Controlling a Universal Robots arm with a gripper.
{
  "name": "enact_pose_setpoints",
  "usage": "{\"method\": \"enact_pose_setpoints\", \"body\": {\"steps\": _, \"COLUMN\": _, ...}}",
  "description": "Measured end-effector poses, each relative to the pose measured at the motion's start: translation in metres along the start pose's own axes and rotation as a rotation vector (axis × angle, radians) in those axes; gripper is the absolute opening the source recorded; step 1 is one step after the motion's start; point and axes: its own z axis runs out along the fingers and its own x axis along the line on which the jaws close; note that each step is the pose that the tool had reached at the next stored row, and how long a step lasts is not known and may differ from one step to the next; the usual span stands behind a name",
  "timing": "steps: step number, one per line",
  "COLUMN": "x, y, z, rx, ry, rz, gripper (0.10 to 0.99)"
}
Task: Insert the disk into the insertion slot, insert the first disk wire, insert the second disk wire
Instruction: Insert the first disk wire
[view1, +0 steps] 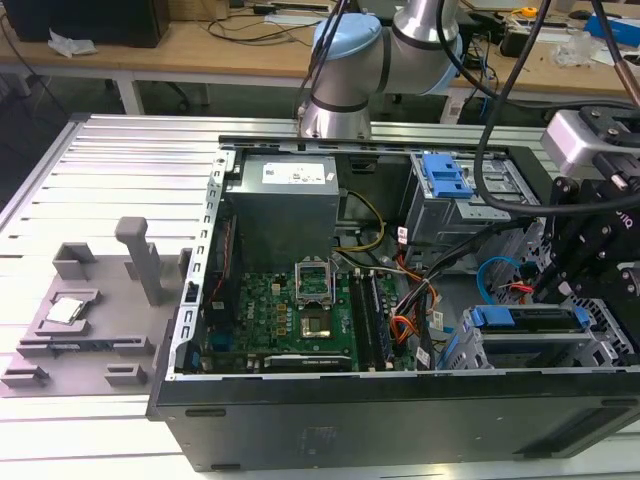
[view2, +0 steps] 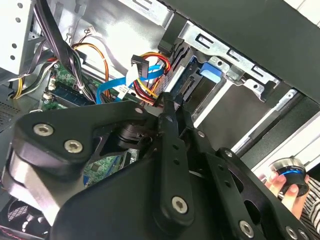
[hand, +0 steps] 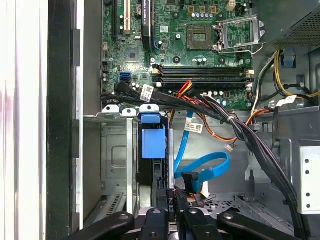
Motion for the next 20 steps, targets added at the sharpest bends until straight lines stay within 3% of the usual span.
{"method": "enact_pose_setpoints", "body": {"steps": 4, "x": 0.0019, "y": -0.0012, "z": 0.0010, "rx": 0.000, "ry": -0.0003, "rz": 0.000, "gripper": 0.180}}
{"method": "enact_pose_setpoints", "body": {"steps": 8, "x": 0.0019, "y": -0.0079, "z": 0.0052, "rx": -0.001, "ry": -0.0001, "rz": 0.000, "gripper": 0.180}}
{"method": "enact_pose_setpoints", "body": {"steps": 20, "x": 0.0046, "y": -0.0107, "z": 0.0127, "rx": -0.001, "ry": 0.0002, "rz": 0.000, "gripper": 0.180}}
